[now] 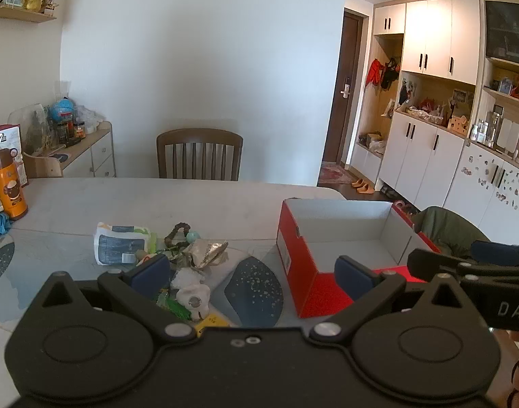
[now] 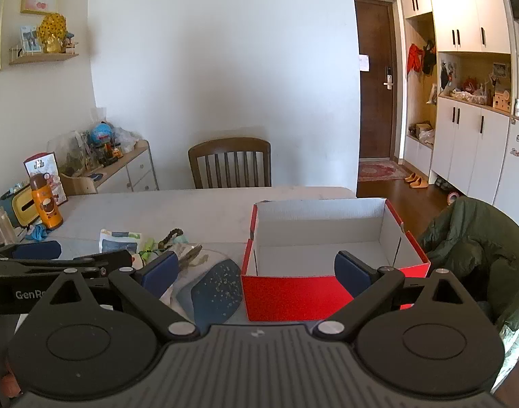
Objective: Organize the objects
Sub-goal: 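Move both tools toward the cluttered items on the table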
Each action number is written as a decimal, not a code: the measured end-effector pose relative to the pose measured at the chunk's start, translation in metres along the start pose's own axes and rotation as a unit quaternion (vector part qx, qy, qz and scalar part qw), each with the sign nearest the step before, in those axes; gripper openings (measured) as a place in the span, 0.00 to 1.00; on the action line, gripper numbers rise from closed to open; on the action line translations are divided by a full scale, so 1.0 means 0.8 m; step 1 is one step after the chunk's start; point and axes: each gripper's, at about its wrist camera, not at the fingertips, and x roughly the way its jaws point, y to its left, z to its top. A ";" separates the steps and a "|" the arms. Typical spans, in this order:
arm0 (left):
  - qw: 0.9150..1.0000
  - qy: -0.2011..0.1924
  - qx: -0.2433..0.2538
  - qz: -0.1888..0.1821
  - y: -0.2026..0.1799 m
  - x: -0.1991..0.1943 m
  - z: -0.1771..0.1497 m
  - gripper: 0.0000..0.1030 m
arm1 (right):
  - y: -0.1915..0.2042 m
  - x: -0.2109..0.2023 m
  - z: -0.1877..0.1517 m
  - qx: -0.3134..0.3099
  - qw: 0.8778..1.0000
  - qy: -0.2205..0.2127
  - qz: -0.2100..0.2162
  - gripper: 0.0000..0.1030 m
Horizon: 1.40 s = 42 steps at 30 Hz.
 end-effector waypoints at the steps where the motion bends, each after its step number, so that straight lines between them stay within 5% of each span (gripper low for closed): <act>1: 1.000 0.001 0.000 -0.002 0.000 0.000 0.000 1.00 | 0.000 0.000 0.000 0.000 1.000 -0.002 0.000 0.96; 32: 0.999 -0.018 -0.019 0.031 0.028 -0.007 0.005 1.00 | 0.028 0.017 0.009 -0.039 0.999 -0.004 0.031 0.96; 42: 1.000 -0.003 -0.021 0.009 0.075 0.027 0.011 1.00 | 0.066 0.055 0.017 -0.060 0.997 0.009 0.041 0.96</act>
